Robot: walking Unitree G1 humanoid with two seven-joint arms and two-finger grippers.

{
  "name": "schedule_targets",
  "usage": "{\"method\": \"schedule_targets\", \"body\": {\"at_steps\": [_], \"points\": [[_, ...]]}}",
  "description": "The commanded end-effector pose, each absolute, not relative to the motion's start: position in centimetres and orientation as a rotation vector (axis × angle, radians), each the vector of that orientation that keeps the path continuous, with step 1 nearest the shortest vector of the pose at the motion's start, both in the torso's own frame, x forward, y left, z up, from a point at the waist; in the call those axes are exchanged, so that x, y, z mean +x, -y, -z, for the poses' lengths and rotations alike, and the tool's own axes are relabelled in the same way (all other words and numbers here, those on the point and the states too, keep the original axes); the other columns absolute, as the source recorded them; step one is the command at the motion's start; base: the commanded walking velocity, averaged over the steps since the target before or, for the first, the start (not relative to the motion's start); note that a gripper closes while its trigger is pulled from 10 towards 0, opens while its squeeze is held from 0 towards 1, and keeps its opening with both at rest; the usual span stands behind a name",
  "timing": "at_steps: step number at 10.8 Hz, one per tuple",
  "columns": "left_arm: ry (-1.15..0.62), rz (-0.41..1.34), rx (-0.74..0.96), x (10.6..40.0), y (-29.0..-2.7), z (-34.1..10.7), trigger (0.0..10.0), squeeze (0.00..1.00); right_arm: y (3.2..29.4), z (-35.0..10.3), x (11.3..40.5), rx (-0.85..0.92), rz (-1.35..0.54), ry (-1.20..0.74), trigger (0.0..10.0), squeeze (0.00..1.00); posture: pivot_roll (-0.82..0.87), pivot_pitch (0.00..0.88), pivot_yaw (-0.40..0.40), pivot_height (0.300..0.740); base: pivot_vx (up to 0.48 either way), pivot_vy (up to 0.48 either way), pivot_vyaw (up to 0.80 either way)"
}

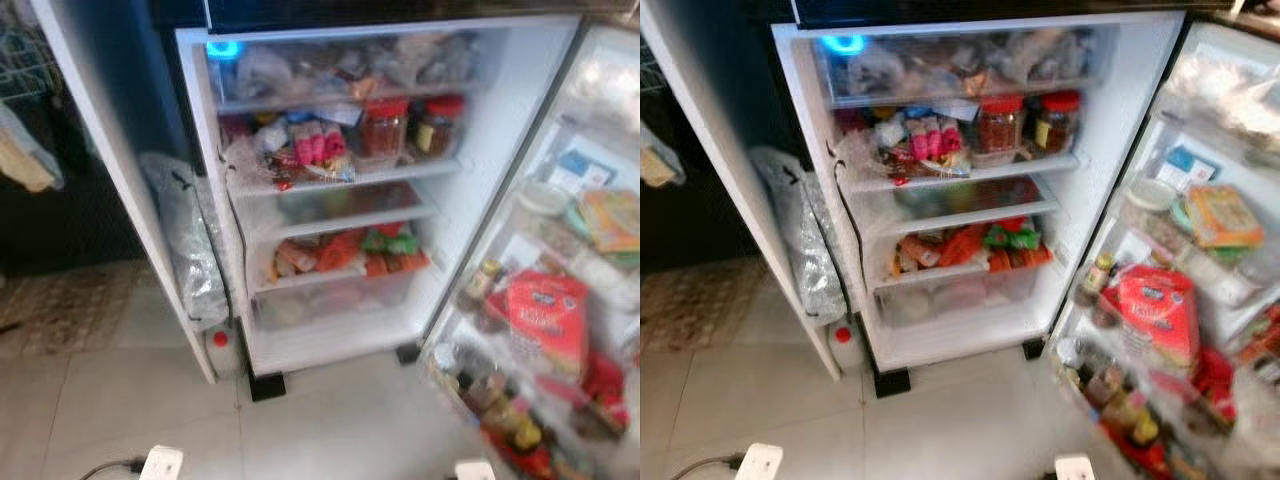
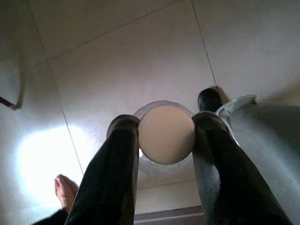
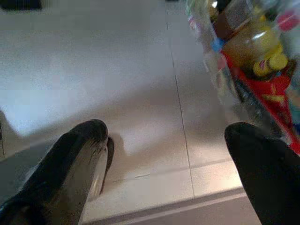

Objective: Restocking fridge

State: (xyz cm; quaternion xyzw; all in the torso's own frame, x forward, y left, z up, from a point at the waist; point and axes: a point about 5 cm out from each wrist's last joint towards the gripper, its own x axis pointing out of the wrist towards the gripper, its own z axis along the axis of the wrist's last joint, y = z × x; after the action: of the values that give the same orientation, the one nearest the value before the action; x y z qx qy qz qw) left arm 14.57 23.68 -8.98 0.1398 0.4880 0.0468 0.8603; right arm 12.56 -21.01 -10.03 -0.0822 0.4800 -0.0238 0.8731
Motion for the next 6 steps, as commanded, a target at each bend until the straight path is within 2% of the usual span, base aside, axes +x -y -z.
{"method": "schedule_targets", "body": {"at_steps": [1,2,5,6], "points": [[-1.026,-0.090,0.292,14.60,-23.32,9.07,10.0,0.00,21.39,10.03,12.36,-0.170,0.059,-1.010,10.0,0.00,-0.14,0.000,-0.014,0.740,0.000,-0.289,0.00],[-1.026,-0.090,0.292,14.60,-23.28,9.08,10.0,0.00,21.42,10.00,12.40,-0.172,0.059,-1.006,10.0,0.00,-0.15,0.000,-0.014,0.740,0.000,-0.289,0.00],[-1.026,-0.090,0.291,14.61,-23.20,9.09,10.0,0.00,21.44,9.98,12.51,-0.177,0.053,-1.007,10.0,0.00,-0.14,0.000,-0.015,0.740,0.000,-0.286,0.65],[-1.026,-0.092,0.290,14.60,-23.20,9.10,10.0,0.00,21.40,9.99,12.49,-0.171,0.051,-1.008,10.0,0.00,-0.14,0.000,-0.015,0.740,0.000,-0.277,0.00]]}}
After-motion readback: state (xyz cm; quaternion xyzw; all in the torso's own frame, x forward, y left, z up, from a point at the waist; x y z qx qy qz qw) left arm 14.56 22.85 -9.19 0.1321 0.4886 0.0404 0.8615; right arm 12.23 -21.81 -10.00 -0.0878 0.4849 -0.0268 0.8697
